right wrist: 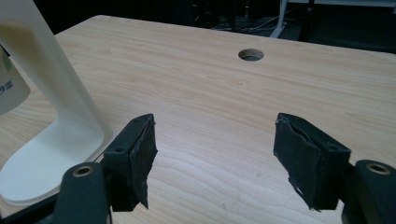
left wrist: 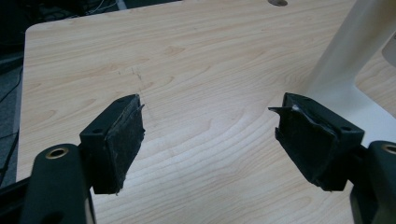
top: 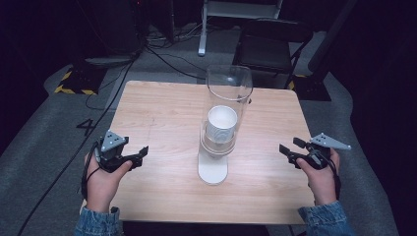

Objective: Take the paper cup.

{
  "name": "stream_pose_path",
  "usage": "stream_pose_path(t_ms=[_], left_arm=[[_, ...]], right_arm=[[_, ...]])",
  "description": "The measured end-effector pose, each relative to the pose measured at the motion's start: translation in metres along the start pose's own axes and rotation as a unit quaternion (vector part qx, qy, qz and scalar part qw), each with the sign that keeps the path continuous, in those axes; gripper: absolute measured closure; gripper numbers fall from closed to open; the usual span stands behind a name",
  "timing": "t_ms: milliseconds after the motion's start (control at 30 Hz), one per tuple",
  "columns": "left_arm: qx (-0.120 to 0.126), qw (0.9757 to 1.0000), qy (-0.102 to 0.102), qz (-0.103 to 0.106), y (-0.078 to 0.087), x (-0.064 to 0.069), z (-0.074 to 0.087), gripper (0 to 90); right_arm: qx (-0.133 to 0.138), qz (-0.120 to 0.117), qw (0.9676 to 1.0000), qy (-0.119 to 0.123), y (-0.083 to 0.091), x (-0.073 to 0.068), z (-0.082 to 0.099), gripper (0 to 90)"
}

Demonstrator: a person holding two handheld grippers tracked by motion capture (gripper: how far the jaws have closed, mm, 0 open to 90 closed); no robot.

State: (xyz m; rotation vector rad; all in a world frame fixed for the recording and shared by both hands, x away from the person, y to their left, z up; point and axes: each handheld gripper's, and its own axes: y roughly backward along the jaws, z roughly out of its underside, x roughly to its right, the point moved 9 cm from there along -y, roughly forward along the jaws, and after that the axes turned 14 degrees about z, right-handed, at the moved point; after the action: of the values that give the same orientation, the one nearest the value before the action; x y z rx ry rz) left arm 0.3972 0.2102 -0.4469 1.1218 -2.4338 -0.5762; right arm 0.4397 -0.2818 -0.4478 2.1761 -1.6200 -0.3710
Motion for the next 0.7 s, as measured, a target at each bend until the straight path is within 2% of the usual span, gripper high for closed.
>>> stream_pose_path(t_ms=[167, 500, 667, 700], left_arm=[[-0.011, 0.9999, -0.01, 0.002, -0.001, 0.003, 0.001, 22.0], [-0.015, 0.9998, -0.012, 0.005, 0.0, 0.004, 0.002, 21.3], [-0.018, 0.9997, -0.012, 0.006, 0.0, 0.005, 0.004, 21.1], [-0.018, 0.9997, -0.012, 0.007, 0.0, 0.005, 0.004, 21.1]], right_arm=[[-0.007, -0.011, 0.9999, 0.003, 0.0, -0.003, 0.002, 31.3], [-0.01, -0.017, 0.9997, 0.011, 0.0, -0.009, 0.001, 31.5], [-0.013, -0.023, 0.9996, 0.012, 0.001, -0.016, -0.001, 31.3], [-0.015, -0.034, 0.9992, 0.01, 0.0, -0.024, -0.002, 31.2]])
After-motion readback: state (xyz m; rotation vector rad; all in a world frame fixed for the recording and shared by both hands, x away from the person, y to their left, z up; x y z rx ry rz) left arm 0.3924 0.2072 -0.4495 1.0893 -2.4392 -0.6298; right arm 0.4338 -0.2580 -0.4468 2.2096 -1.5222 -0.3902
